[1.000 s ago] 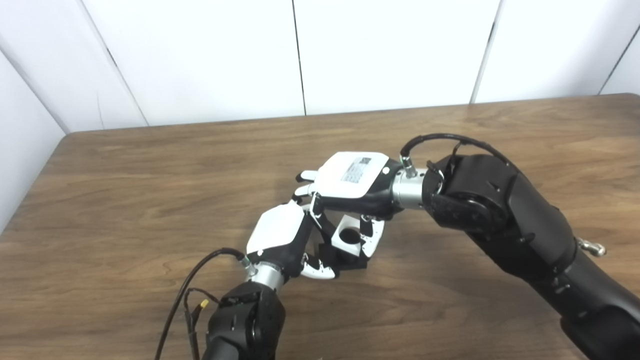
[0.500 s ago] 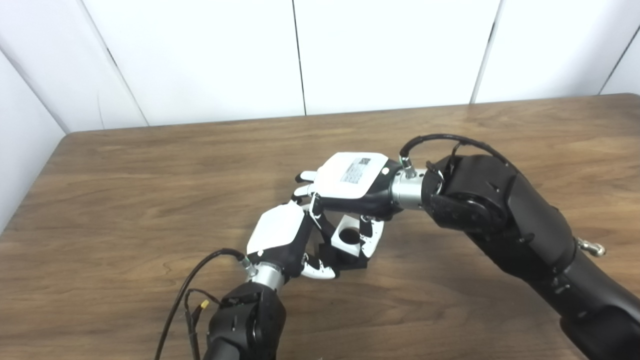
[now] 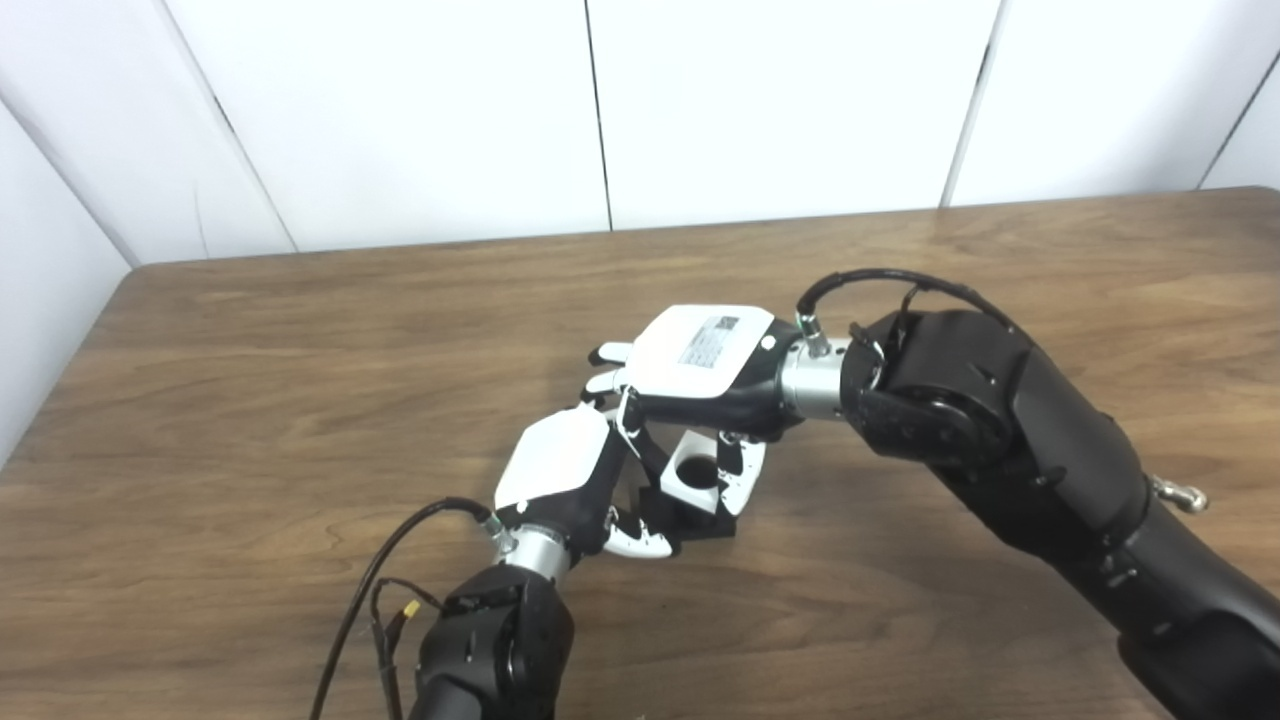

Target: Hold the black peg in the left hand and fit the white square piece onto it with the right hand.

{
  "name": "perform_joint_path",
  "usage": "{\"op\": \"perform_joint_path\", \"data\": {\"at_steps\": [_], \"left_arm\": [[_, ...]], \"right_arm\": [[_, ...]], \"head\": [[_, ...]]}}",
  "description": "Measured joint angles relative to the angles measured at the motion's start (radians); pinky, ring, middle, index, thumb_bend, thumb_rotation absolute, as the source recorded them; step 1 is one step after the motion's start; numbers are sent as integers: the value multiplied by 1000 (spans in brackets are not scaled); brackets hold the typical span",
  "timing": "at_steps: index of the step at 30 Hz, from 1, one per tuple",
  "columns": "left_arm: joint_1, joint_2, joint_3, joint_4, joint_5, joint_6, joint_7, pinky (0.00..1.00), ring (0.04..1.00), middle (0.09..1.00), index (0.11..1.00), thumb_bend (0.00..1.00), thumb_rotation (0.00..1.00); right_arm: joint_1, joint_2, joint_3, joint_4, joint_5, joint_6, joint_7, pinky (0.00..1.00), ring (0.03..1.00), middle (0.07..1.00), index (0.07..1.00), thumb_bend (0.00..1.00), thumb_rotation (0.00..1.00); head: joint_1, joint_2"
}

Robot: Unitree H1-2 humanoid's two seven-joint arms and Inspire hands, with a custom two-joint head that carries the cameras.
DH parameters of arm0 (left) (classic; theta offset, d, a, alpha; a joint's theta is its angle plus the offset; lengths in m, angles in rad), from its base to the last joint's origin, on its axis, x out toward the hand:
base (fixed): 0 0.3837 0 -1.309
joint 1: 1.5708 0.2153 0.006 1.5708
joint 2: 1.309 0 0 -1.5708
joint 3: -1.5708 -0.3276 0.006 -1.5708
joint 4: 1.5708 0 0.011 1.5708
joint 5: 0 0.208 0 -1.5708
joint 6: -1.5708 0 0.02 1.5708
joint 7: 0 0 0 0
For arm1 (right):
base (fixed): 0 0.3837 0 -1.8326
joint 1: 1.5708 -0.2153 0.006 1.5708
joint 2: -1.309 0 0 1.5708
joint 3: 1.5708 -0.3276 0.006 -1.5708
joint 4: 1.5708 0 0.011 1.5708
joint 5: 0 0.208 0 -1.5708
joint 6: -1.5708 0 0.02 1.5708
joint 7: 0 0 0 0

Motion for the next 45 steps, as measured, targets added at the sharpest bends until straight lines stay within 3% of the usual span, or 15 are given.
{"op": "perform_joint_path", "data": {"at_steps": [45], "left_arm": [[0,-9,-2,-1,2,0,-19,1000,1000,907,489,523,55]], "right_arm": [[25,-14,-3,27,11,-1,-13,919,1000,929,492,524,146]], "head": [[11,8]]}}
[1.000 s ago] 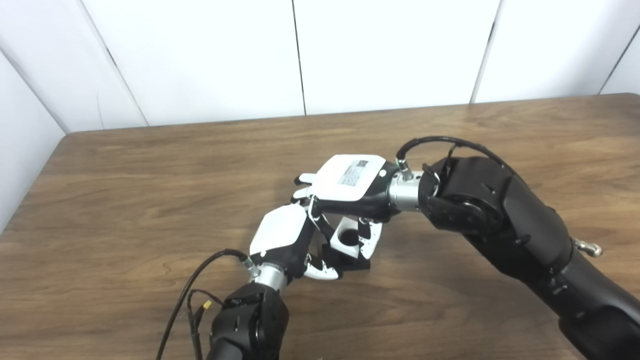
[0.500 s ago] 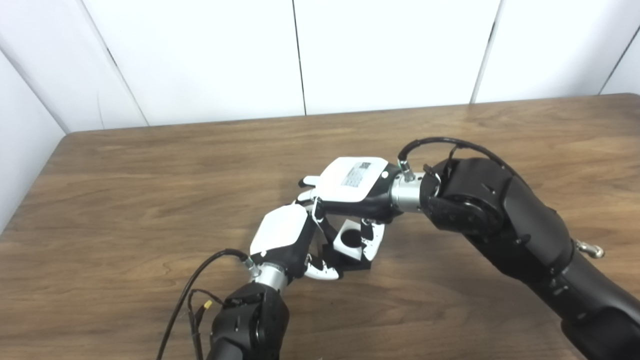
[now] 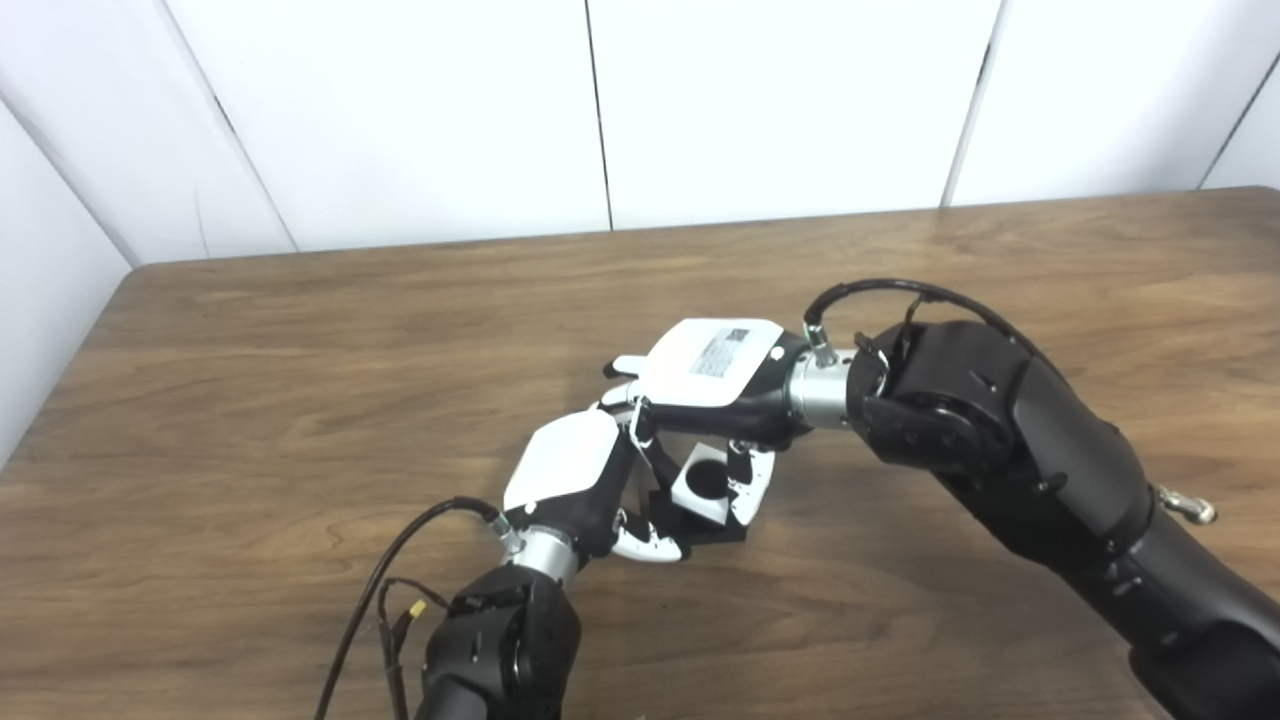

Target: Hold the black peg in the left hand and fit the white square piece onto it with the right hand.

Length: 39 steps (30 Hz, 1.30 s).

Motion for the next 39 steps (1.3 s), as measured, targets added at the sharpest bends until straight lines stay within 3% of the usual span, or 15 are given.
{"op": "perform_joint_path", "data": {"at_steps": [1,2,3,7,26,39], "left_arm": [[0,0,0,0,0,0,-1,1000,1000,907,489,523,56],[0,0,0,0,0,0,-2,1000,1000,905,489,523,56],[0,-1,0,0,0,0,-2,1000,1000,905,489,523,57],[0,-1,1,-1,2,0,-5,1000,1000,904,490,523,56],[0,-3,2,1,4,2,-1,1000,1000,908,488,523,55],[2,-3,3,10,-4,2,27,1000,1000,907,489,523,54]], "right_arm": [[2,0,0,3,0,-1,-3,917,1000,928,493,525,148],[3,0,0,6,0,-3,-6,916,1000,930,556,692,209],[5,0,0,8,0,-4,-8,917,1000,929,590,786,244],[9,-1,-7,11,-1,-3,-9,909,1000,929,648,919,318],[3,-7,-35,23,3,-2,-9,907,1000,953,671,987,350],[-19,-2,-97,22,33,16,-14,922,1000,946,667,998,344]], "head": [[0,0],[0,0],[0,0],[2,0],[14,-11],[14,-18]]}}
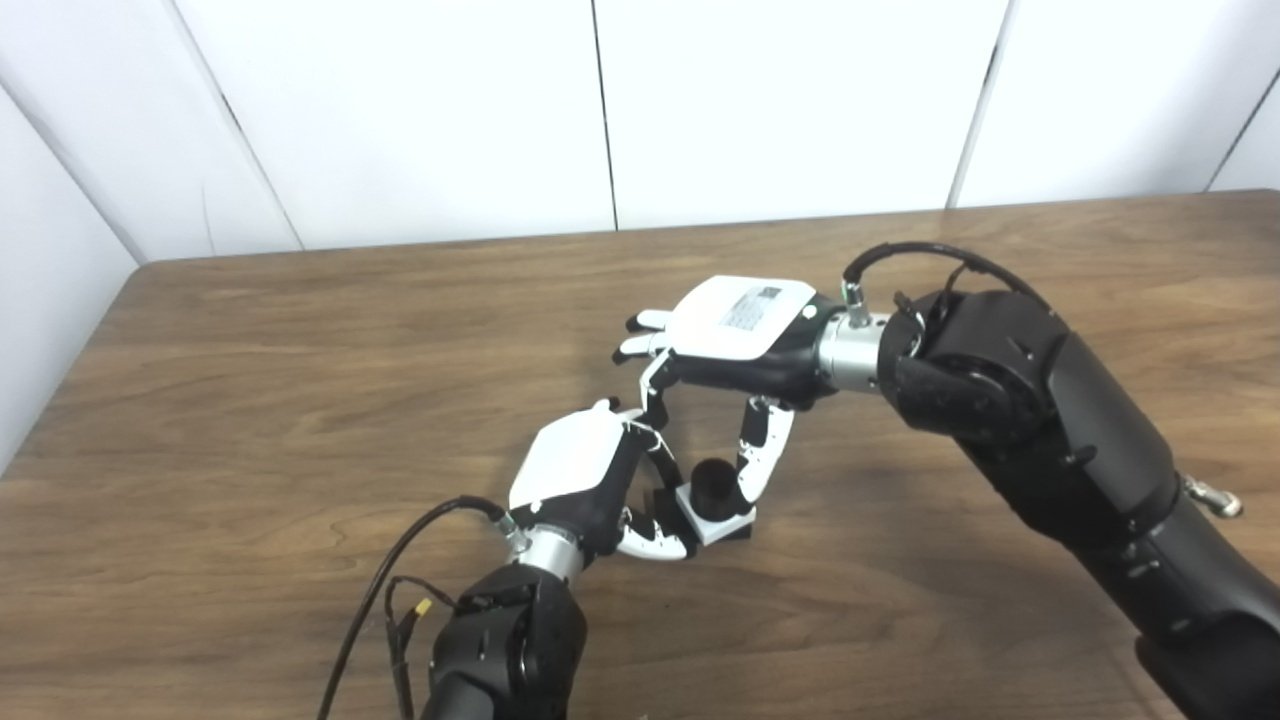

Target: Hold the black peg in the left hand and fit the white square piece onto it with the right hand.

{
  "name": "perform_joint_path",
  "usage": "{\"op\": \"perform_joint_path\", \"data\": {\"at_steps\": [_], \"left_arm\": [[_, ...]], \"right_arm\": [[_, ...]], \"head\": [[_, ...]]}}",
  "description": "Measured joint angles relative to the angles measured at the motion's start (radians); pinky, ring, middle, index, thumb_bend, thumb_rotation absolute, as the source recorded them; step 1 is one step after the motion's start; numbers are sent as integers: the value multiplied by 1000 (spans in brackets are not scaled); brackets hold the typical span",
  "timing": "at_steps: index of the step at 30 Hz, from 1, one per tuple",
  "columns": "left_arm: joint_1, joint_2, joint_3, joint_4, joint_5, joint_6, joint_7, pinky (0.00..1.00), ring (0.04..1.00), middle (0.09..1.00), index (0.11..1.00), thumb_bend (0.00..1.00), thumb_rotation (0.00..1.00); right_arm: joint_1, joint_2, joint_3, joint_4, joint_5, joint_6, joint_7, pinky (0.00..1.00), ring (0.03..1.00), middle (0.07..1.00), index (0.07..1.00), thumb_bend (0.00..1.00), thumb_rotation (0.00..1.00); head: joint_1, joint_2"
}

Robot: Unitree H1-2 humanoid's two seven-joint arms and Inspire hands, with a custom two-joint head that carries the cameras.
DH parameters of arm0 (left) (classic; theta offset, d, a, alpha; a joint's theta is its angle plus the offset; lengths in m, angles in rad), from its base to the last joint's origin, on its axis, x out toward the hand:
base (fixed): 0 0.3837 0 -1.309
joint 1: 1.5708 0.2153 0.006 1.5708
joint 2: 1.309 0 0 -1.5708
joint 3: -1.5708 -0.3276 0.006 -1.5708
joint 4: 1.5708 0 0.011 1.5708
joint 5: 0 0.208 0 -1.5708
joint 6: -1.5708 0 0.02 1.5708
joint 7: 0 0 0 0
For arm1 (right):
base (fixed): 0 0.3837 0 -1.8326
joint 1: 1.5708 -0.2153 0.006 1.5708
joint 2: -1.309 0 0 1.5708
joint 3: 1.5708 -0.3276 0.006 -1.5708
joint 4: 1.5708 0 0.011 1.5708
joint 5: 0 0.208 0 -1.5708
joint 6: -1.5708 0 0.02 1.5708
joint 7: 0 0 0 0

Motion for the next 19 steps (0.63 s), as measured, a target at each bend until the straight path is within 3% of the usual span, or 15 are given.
{"op": "perform_joint_path", "data": {"at_steps": [11,18,19], "left_arm": [[3,2,3,0,-6,0,3,1000,1000,909,490,524,57],[2,8,6,-3,-5,0,-3,992,1000,900,492,523,59],[2,9,7,-3,-5,0,-4,990,1000,901,578,707,51]], "right_arm": [[-8,-8,-38,-12,8,29,0,920,1000,944,671,996,334],[-8,-47,-66,-12,21,44,3,925,1000,946,677,995,347],[-7,-57,-70,-13,25,47,4,923,1000,948,680,998,349]], "head": [[-6,-6],[-8,-6],[-9,-5]]}}
